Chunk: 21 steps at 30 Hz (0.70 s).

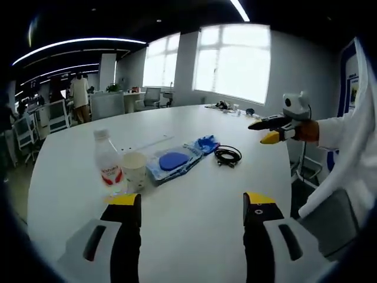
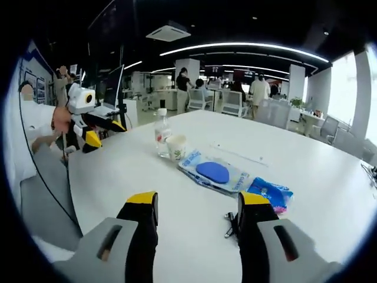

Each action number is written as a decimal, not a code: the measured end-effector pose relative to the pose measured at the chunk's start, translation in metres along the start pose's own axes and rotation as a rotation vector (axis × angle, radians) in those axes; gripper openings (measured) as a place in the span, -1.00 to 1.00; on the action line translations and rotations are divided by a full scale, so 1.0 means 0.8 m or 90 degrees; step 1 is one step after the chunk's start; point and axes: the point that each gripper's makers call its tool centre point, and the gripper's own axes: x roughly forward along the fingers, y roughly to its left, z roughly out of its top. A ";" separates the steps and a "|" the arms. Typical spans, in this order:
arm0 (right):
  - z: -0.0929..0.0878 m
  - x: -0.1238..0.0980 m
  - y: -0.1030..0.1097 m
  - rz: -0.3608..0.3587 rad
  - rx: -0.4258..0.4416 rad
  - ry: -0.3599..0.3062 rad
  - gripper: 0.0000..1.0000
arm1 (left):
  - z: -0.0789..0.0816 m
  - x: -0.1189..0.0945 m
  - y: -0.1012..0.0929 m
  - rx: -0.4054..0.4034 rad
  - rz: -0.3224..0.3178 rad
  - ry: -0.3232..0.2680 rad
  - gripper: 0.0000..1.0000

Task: Arrange the tabletop items into an orderly group along one side of the table until the central work area is clear of visible clutter.

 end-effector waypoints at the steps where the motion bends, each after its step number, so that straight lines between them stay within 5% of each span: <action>1: -0.003 -0.006 0.003 -0.001 0.004 0.001 0.14 | -0.003 -0.001 -0.003 -0.002 0.000 0.001 0.49; 21: -0.068 -0.066 0.015 -0.024 0.058 0.046 0.43 | -0.031 -0.019 -0.046 -0.040 -0.007 0.013 0.59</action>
